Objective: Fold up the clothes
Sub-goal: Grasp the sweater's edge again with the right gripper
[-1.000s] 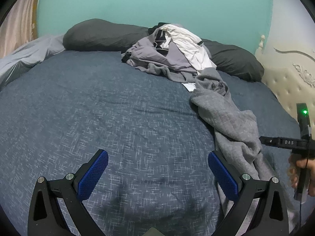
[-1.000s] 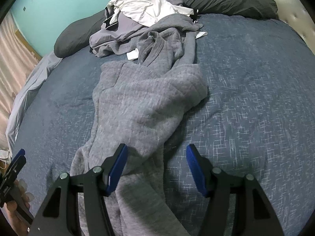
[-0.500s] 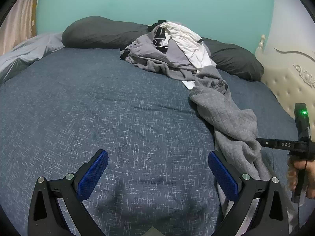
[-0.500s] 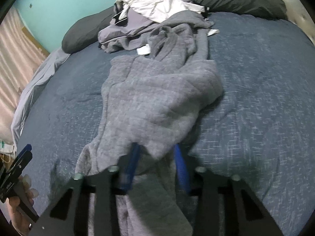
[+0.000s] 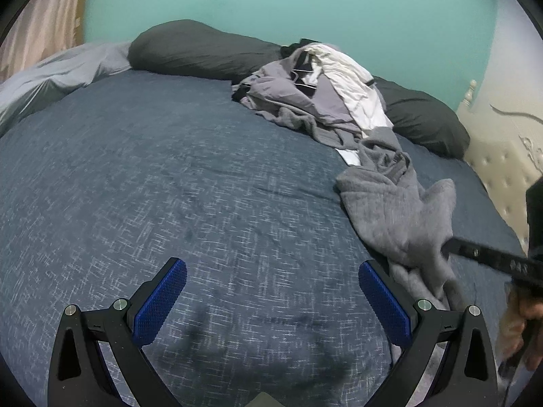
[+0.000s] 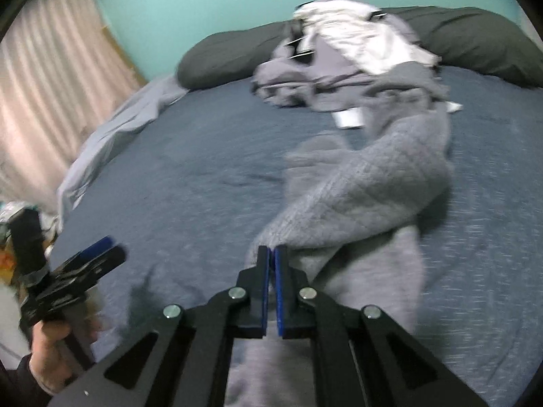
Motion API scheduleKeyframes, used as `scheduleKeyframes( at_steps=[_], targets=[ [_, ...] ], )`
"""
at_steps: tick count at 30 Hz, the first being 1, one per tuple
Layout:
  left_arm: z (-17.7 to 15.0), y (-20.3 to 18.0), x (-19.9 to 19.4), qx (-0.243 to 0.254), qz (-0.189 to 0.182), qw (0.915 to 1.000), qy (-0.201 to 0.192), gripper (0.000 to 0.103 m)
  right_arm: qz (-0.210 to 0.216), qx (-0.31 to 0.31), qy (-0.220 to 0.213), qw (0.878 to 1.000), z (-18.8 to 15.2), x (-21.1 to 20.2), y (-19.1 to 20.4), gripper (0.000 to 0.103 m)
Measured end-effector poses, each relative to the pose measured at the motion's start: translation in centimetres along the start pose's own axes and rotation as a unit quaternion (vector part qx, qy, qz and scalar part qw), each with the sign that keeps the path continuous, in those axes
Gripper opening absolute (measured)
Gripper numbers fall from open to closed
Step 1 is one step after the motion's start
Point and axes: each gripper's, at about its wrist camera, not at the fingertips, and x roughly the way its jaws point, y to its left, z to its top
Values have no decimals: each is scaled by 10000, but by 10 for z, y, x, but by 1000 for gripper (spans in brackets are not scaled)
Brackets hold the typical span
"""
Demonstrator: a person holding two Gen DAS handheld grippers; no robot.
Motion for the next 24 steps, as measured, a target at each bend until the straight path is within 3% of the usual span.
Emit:
scheduleKeyframes(
  at_steps=[5,8,13,16,17,20,24],
  targets=[
    [1,7,1,-64,68,10000,-1,103,443,-209,362,9981,-15,14,21,2],
    [2,9,3,-97,59,9999,14,103,105,-396,520,9978,-22,13,22,3],
    [1,8,4,-52,21,10000,23,103,-360,-41,82,9993,-14,-17,-9,5],
    [0,8,6,-54,27,10000,54,103,-831,324,-208,9958,0,-36,-36,27],
    [-1,8,7,-59,28,10000,63,103,-974,474,-267,9938,4,-39,-46,40],
    [-1,7,7,-37,30,10000,68,103,-1209,1011,-321,9870,14,-39,-76,62],
    [-1,5,8,22,15,10000,72,103,-1118,1702,-343,9785,19,-25,-105,63]
  ],
)
